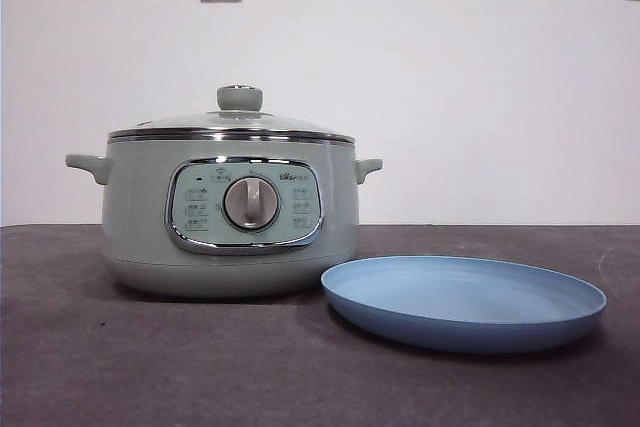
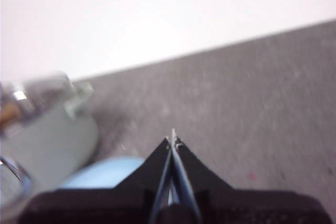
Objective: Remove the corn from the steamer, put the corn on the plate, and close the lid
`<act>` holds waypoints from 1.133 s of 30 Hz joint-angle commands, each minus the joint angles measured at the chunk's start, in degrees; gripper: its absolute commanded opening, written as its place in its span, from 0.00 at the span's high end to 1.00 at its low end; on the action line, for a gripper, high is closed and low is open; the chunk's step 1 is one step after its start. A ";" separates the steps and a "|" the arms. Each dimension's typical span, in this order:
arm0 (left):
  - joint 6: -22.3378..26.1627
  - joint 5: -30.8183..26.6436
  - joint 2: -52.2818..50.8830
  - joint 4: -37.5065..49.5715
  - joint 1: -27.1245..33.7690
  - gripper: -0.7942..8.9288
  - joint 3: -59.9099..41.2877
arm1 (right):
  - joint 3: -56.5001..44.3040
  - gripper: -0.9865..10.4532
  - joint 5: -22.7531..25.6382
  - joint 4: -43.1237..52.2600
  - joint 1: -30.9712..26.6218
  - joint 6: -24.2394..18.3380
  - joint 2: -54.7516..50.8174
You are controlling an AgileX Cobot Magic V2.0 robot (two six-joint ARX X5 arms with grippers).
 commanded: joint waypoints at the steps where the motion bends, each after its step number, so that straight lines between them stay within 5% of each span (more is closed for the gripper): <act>1: -1.20 0.81 1.05 -2.64 -0.09 0.92 3.78 | 4.20 0.92 -2.38 0.42 0.07 1.81 2.80; 8: -0.31 5.92 8.57 -8.68 -0.09 0.92 15.08 | 18.80 0.92 -10.71 -8.13 0.11 -0.74 16.09; 16: 5.11 16.48 21.05 -17.53 -0.09 0.92 28.65 | 39.17 0.92 -25.09 -27.58 0.83 -13.88 35.63; 24: 11.26 23.06 30.49 -28.44 -0.09 0.92 39.23 | 55.15 0.92 -26.73 -46.31 3.54 -25.31 48.35; 34: 13.29 24.41 33.00 -31.82 -0.09 0.92 43.71 | 58.42 0.91 -26.62 -50.64 6.91 -27.17 51.39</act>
